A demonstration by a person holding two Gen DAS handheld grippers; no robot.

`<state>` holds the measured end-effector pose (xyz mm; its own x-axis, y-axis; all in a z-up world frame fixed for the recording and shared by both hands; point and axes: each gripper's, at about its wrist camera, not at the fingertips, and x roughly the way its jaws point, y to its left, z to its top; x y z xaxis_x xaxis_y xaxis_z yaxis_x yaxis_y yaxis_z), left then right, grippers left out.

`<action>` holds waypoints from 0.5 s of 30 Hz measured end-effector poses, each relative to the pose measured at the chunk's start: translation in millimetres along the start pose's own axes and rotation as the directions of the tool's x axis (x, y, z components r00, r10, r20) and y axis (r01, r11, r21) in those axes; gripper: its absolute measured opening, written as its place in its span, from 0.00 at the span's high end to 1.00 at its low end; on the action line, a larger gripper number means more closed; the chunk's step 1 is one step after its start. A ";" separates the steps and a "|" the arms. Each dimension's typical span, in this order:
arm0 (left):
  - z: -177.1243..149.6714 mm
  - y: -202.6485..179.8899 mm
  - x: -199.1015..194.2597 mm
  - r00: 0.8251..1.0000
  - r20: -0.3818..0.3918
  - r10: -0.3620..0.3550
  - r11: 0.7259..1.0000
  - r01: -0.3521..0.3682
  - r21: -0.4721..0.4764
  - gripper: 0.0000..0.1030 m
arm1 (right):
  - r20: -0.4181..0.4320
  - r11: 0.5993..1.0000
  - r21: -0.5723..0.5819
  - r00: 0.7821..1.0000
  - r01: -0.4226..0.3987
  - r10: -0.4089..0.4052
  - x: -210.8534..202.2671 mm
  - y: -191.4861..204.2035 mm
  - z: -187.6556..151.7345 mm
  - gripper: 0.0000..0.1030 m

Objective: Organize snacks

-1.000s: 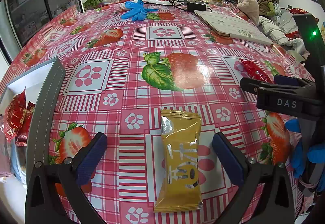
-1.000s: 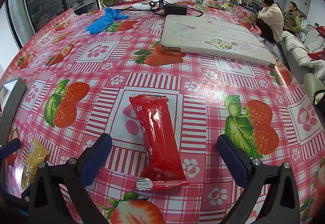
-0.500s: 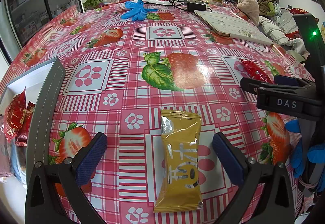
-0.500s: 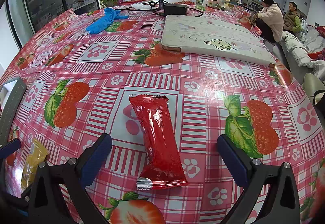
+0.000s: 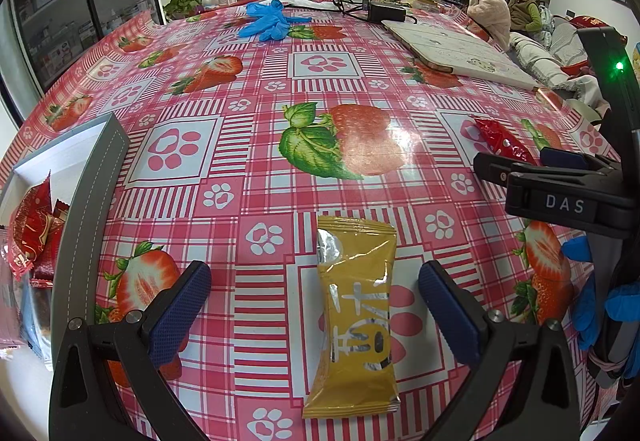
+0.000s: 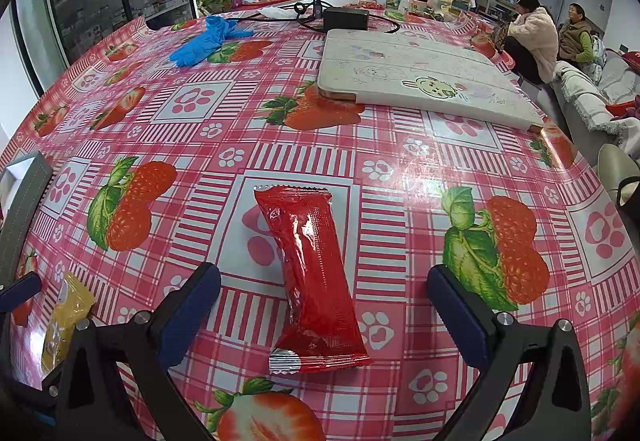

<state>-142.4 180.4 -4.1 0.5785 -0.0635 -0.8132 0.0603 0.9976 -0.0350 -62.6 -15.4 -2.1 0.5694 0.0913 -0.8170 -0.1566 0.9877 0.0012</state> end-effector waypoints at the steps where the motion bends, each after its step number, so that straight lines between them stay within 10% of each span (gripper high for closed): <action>1: 0.0 -0.1 -0.1 1.000 0.000 0.000 1.000 0.000 0.000 0.00 | 0.000 1.000 0.000 1.000 0.000 0.000 0.0 0.0 0.0 0.00; 15: -0.2 0.0 -0.1 1.000 0.000 0.000 1.000 0.000 0.000 0.00 | -0.001 1.000 -0.001 1.000 0.002 -0.002 -0.5 -0.7 -0.5 0.00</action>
<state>-142.6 180.4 -4.1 0.5787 -0.0638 -0.8131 0.0603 0.9976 -0.0354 -63.2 -16.2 -2.0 0.5692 0.0897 -0.8173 -0.1562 0.9877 -0.0003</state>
